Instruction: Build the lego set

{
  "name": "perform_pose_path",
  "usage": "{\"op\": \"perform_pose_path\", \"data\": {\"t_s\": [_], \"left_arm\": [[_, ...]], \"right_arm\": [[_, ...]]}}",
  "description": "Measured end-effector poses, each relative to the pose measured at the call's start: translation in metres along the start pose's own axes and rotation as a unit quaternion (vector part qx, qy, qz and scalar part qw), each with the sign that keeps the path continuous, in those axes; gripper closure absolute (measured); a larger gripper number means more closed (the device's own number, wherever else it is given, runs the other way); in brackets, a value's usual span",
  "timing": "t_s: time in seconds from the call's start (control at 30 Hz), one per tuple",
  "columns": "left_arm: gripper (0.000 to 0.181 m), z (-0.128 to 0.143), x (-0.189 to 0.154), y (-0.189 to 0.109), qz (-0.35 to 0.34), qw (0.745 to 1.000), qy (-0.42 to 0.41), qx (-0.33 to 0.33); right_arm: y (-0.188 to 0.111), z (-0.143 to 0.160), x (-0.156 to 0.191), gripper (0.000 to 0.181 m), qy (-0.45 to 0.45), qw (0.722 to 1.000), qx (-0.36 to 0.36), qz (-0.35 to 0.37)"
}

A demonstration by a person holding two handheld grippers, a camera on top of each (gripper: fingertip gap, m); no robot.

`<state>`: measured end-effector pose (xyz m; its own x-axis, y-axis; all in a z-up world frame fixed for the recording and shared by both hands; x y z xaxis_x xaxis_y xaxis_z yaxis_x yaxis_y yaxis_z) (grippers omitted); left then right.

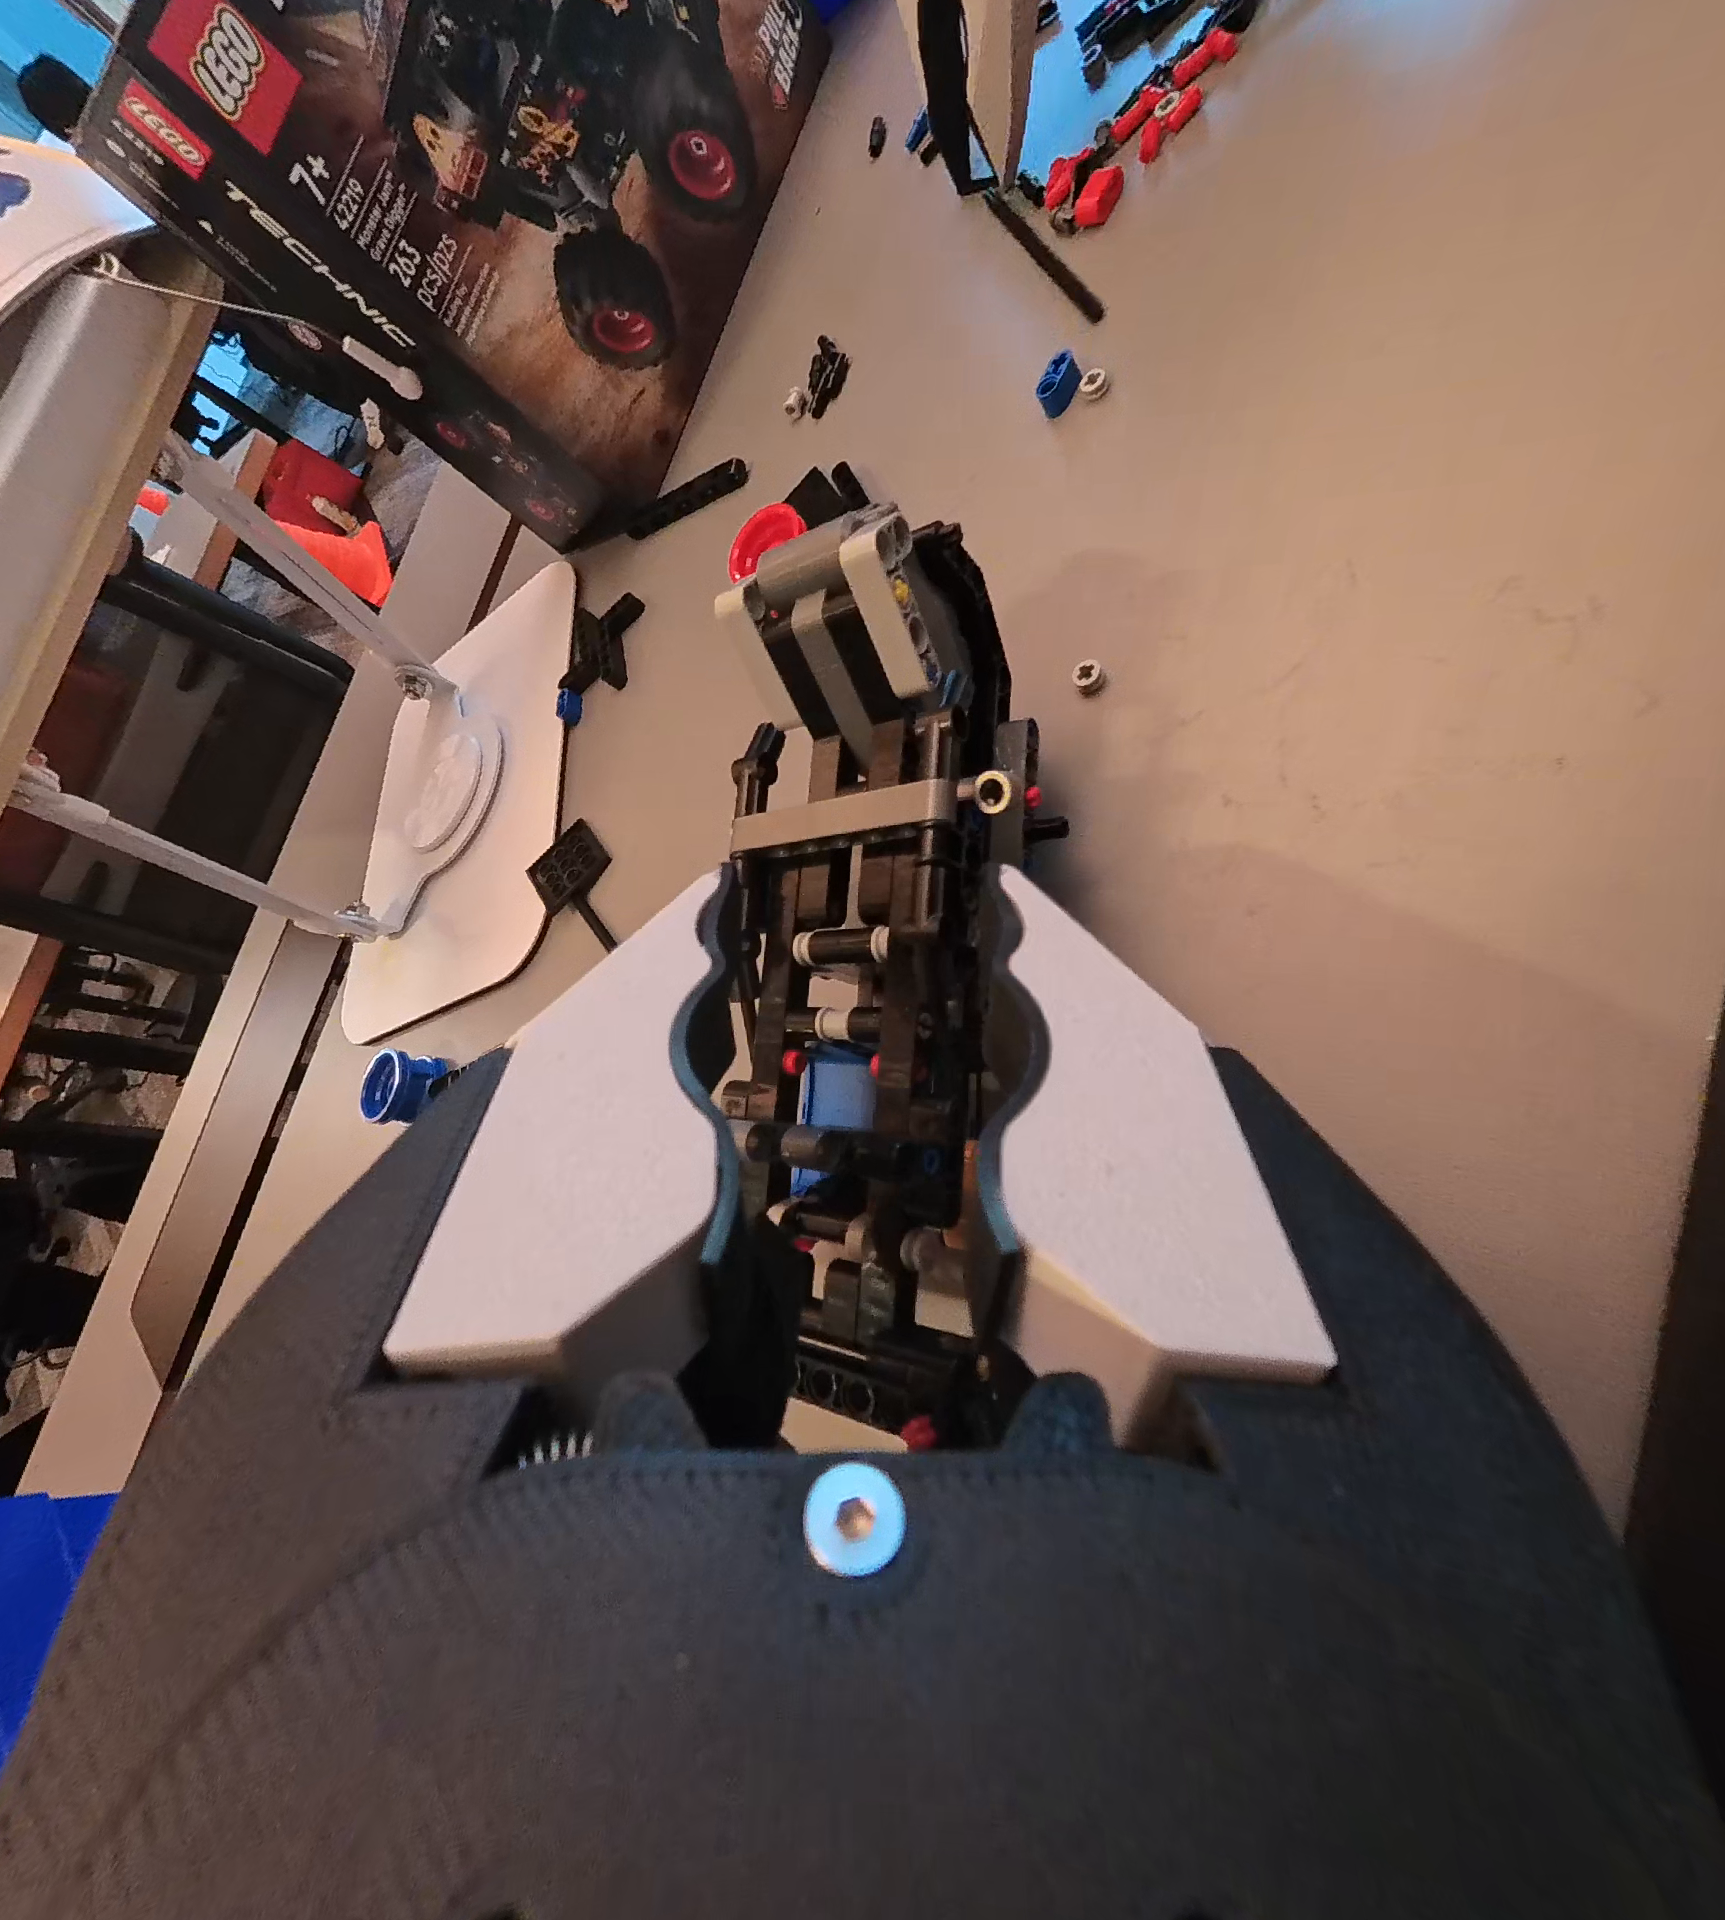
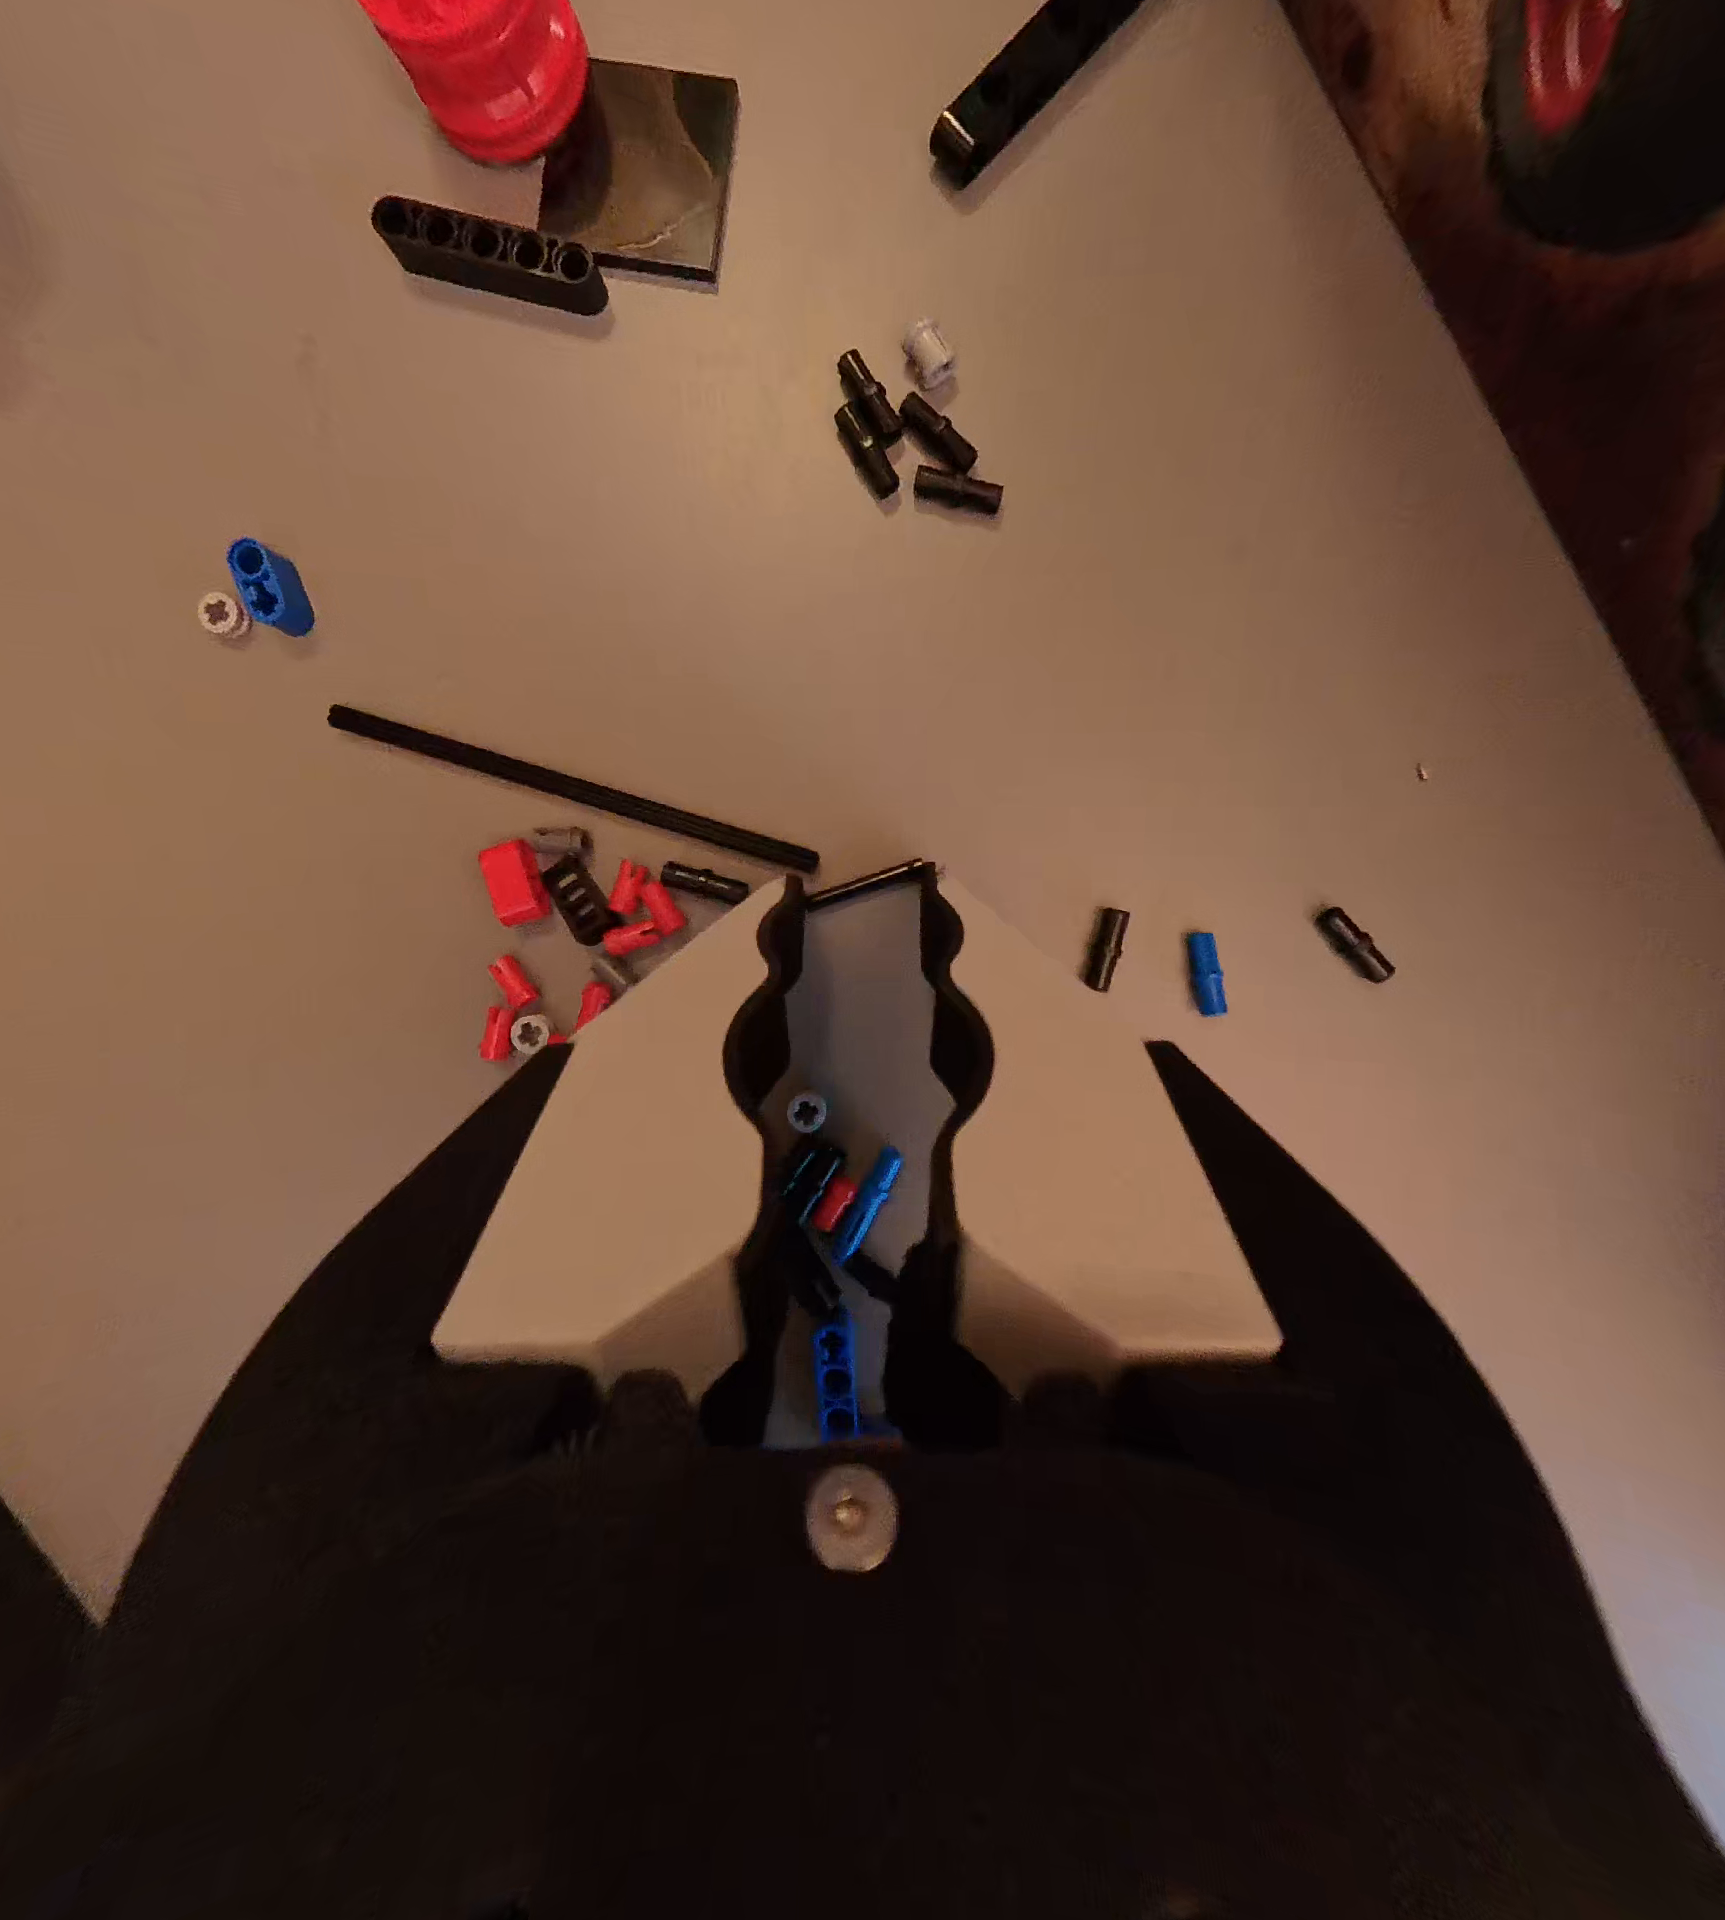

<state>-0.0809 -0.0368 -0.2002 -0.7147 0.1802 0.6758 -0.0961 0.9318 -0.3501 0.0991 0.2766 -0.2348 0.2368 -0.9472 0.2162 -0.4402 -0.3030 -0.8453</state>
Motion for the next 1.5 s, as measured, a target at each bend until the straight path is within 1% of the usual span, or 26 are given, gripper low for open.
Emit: {"op": "perform_pose_path", "data": {"t_s": [0.1,0.17,0.23,0.3,0.4,0.47,0.63,0.73,0.8,0.9,0.97,1.07,1.2,1.37,1.5], "left_arm": [[0.136,0.0,-0.001,0.001,0.002,1.0,0.001,0.001],[0.136,0.0,-0.001,0.001,0.002,1.0,0.002,0.0],[0.136,0.0,-0.001,0.001,0.002,1.0,0.001,0.0],[0.136,0.0,0.0,0.0,0.0,1.0,0.001,0.0],[0.136,-0.001,0.0,0.0,0.0,1.0,0.001,-0.001],[0.135,-0.001,0.0,0.001,0.0,1.0,0.001,0.0],[0.135,-0.001,0.001,0.001,-0.002,1.0,0.0,0.0],[0.135,0.0,0.001,0.0,-0.004,1.0,-0.001,0.0],[0.135,0.0,0.002,0.0,-0.003,1.0,-0.003,-0.001],[0.135,0.0,0.001,0.001,-0.001,1.0,-0.003,0.0],[0.135,0.0,0.001,0.001,-0.001,1.0,-0.001,0.001],[0.134,0.001,0.001,0.001,-0.003,1.0,-0.003,0.002],[0.134,0.001,0.002,0.002,0.0,1.0,-0.004,0.001],[0.134,0.001,0.001,0.002,-0.002,1.0,-0.003,0.003],[0.132,0.0,0.002,0.002,-0.005,1.0,-0.004,0.003]], "right_arm": [[0.0,0.0,0.0,0.162,-0.005,1.0,-0.002,-0.002],[0.0,0.001,0.001,0.179,-0.018,1.0,-0.001,-0.003],[0.0,0.002,0.002,0.181,-0.024,1.0,0.0,-0.005],[0.0,0.002,0.003,0.181,-0.027,1.0,0.0,-0.005],[-0.001,-0.001,0.004,0.173,-0.045,0.999,0.001,0.007],[0.001,-0.005,0.008,0.17,-0.066,0.998,0.003,0.001],[0.005,-0.013,0.007,0.168,-0.104,0.994,0.022,-0.005],[0.003,-0.016,0.005,0.168,-0.116,0.993,0.027,-0.016],[0.001,-0.022,0.003,0.17,-0.114,0.993,0.012,-0.023],[0.007,-0.03,0.0,0.171,-0.12,0.992,0.007,-0.032],[0.013,-0.029,-0.003,0.17,-0.124,0.991,0.031,-0.036],[0.015,-0.029,-0.003,0.17,-0.132,0.989,0.043,-0.05],[0.017,-0.03,-0.002,0.181,-0.144,0.986,0.042,-0.066],[0.018,-0.032,-0.001,0.181,-0.16,0.984,0.051,-0.062],[0.019,-0.031,0.006,0.181,-0.16,0.984,0.036,-0.07]]}}
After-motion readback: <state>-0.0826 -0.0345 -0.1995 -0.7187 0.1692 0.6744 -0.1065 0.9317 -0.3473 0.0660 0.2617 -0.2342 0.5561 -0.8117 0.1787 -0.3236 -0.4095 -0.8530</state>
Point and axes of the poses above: each gripper's, where its closed fingertips meet, y out along the fingers, z out of its underside, x = y × z across the jaws, the point moved 7 cm from there along -y, back along the fingers, and after that the axes turned 13 degrees about -z, right-handed, at the moved point
